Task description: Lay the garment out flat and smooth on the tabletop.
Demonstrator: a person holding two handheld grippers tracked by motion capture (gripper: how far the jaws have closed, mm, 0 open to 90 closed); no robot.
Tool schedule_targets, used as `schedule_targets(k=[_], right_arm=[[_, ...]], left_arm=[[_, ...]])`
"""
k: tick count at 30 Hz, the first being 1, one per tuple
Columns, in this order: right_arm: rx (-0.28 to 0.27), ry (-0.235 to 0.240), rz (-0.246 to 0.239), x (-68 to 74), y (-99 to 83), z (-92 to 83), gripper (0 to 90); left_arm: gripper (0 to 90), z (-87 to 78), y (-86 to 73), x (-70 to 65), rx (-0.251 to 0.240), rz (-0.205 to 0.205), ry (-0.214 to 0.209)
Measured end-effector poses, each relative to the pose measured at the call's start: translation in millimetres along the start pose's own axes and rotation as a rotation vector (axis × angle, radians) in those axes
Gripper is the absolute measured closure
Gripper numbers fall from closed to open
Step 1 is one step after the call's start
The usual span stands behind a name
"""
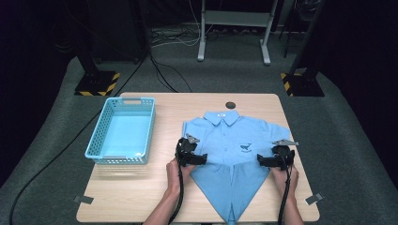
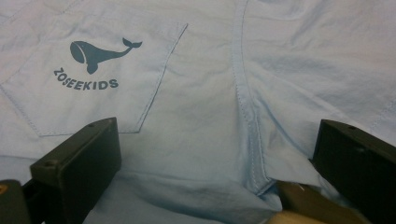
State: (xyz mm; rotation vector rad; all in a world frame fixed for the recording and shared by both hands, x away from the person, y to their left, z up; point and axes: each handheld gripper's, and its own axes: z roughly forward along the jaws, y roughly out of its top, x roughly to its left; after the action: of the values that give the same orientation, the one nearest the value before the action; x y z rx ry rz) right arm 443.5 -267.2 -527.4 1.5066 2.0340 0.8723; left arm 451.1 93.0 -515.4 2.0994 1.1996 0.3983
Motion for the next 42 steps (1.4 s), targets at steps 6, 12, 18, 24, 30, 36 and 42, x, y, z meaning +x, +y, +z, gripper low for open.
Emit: schedule_targets(k=[6,12,18,24,30,36,42], right_arm=[[0.000,-0.002,0.001,-0.1,-0.1,-0.2,0.9],[0.000,-0.003,0.002,-0.2,-0.2,-0.4,1.2],[-0.001,-0.003,0.003,-0.3,-0.2,-0.5,1.4],[-0.001,-0.004,0.004,-0.3,-0.3,-0.6,1.6],[-0.002,-0.004,0.004,-0.3,-0.3,-0.6,1.7],[-0.002,-0.004,0.005,-0.3,-0.3,-0.7,1.7],[-0.002,-0.004,0.005,-0.3,-0.3,-0.7,1.7]], left_arm=[[41.1,-1.7,-3.6,3.1,-0.035,-0.019,0.047],[62.9,-5.3,-9.2,6.9,-0.063,-0.011,0.068],[77.8,-6.3,-11.9,6.9,-0.080,0.014,0.092],[82.9,-8.9,-8.0,3.0,-0.078,0.071,0.135],[83.6,-13.5,-2.7,3.9,-0.096,0.076,0.143],[83.6,-17.9,-0.7,6.2,-0.106,0.081,0.152],[83.6,-21.9,-0.7,9.8,-0.125,0.073,0.159]])
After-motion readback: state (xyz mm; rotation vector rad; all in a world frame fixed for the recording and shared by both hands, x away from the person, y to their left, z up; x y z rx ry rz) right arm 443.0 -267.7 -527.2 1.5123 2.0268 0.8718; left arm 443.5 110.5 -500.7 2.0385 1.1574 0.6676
